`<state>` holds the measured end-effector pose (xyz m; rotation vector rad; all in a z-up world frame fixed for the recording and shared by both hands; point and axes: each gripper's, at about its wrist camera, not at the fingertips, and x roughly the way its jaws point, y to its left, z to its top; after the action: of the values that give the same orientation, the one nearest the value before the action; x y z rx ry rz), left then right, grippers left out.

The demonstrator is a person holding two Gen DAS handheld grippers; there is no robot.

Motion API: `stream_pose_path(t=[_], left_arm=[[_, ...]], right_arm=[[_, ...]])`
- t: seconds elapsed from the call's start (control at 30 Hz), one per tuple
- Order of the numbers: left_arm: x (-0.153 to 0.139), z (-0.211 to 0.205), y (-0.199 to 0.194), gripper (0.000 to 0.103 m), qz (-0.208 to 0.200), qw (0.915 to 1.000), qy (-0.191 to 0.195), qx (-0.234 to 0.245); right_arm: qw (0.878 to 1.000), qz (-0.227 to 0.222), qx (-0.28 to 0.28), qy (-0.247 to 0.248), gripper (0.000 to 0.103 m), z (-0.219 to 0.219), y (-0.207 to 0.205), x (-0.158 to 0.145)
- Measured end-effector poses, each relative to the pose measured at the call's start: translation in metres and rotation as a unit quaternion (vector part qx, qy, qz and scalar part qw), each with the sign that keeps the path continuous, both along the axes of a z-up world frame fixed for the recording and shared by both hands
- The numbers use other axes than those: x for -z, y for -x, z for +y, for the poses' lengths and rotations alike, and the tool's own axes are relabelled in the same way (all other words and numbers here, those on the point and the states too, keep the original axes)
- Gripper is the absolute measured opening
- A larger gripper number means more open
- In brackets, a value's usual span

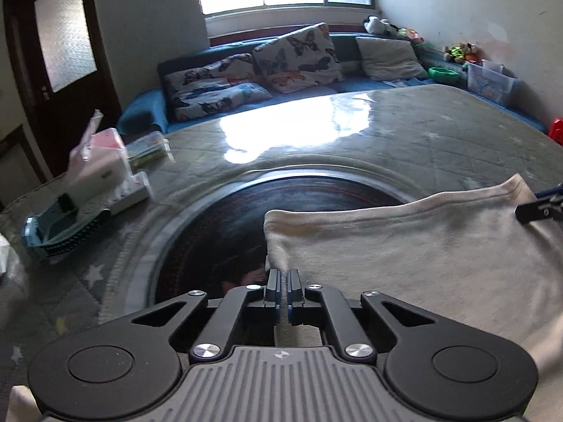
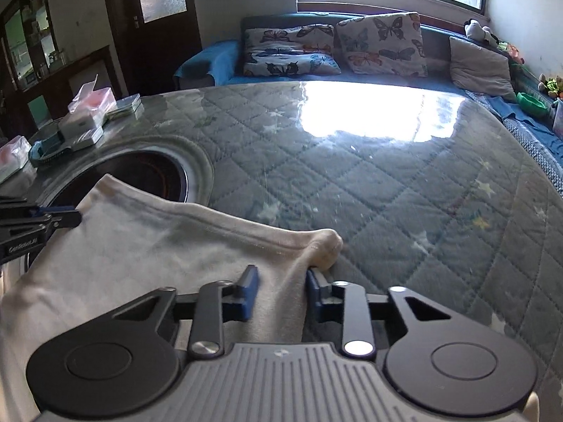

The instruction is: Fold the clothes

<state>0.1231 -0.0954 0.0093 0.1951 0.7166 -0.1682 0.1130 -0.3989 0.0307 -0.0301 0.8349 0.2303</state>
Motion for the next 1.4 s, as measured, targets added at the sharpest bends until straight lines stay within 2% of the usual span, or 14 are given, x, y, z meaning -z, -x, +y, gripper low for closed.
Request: stream_pose_path(t=[0.07, 0.17, 0.3, 0.33, 0.37, 0.47, 0.53, 0.57, 0.6, 0.63, 0.77, 1.13, 1.4], left_arm=[[0.000, 0.005, 0.000, 0.003, -0.005, 0.9999, -0.006, -0.012], [0.001, 0.012, -0.002, 0.003, -0.010, 0.9994, -0.012, -0.030], [0.000, 0.022, -0.007, 0.003, -0.009, 0.9986, -0.015, -0.050], [0.000, 0.024, -0.008, 0.007, -0.007, 0.9985, -0.011, -0.053], [-0.002, 0.027, -0.009, 0.008, -0.003, 0.9984, -0.004, -0.056], [-0.009, 0.036, -0.006, 0.013, 0.001, 0.9978, 0.014, -0.065], [-0.014, 0.039, 0.004, 0.019, -0.002, 0.9979, 0.018, -0.062], [-0.016, 0.039, 0.011, 0.022, -0.003, 0.9982, 0.018, -0.056], [-0.018, 0.039, 0.018, 0.034, -0.004, 0.9986, 0.018, -0.050], [-0.019, 0.038, 0.026, 0.042, -0.008, 0.9988, 0.018, -0.046], [-0.020, 0.034, 0.057, 0.049, -0.015, 0.9996, 0.014, -0.019], [-0.003, 0.041, 0.113, 0.060, -0.022, 0.9988, -0.020, -0.038], [-0.013, 0.060, 0.139, 0.072, -0.061, 0.9962, -0.001, -0.062]], right_arm=[[1.000, -0.003, -0.005, 0.004, 0.020, 0.008, -0.008, 0.001], [1.000, -0.009, -0.014, 0.008, 0.021, 0.021, -0.021, 0.002], [0.999, -0.017, -0.026, 0.022, 0.027, 0.036, -0.039, 0.004], [0.999, -0.019, -0.027, 0.024, 0.028, 0.038, -0.042, 0.003], [0.999, -0.022, -0.026, 0.027, 0.031, 0.041, -0.045, 0.002], [0.999, -0.036, -0.027, 0.027, 0.051, 0.042, -0.042, -0.006], [0.998, -0.040, -0.041, 0.029, 0.056, 0.046, -0.031, -0.010], [0.998, -0.041, -0.049, 0.030, 0.063, 0.048, -0.026, -0.012], [0.997, -0.043, -0.056, 0.031, 0.070, 0.050, -0.020, -0.013], [0.996, -0.044, -0.064, 0.031, 0.072, 0.052, -0.015, -0.015], [0.994, -0.037, -0.095, 0.029, 0.082, 0.061, 0.012, -0.013], [0.992, -0.019, -0.125, 0.027, 0.087, 0.073, 0.075, 0.005], [0.991, -0.034, -0.125, 0.026, 0.092, 0.068, 0.105, 0.000]])
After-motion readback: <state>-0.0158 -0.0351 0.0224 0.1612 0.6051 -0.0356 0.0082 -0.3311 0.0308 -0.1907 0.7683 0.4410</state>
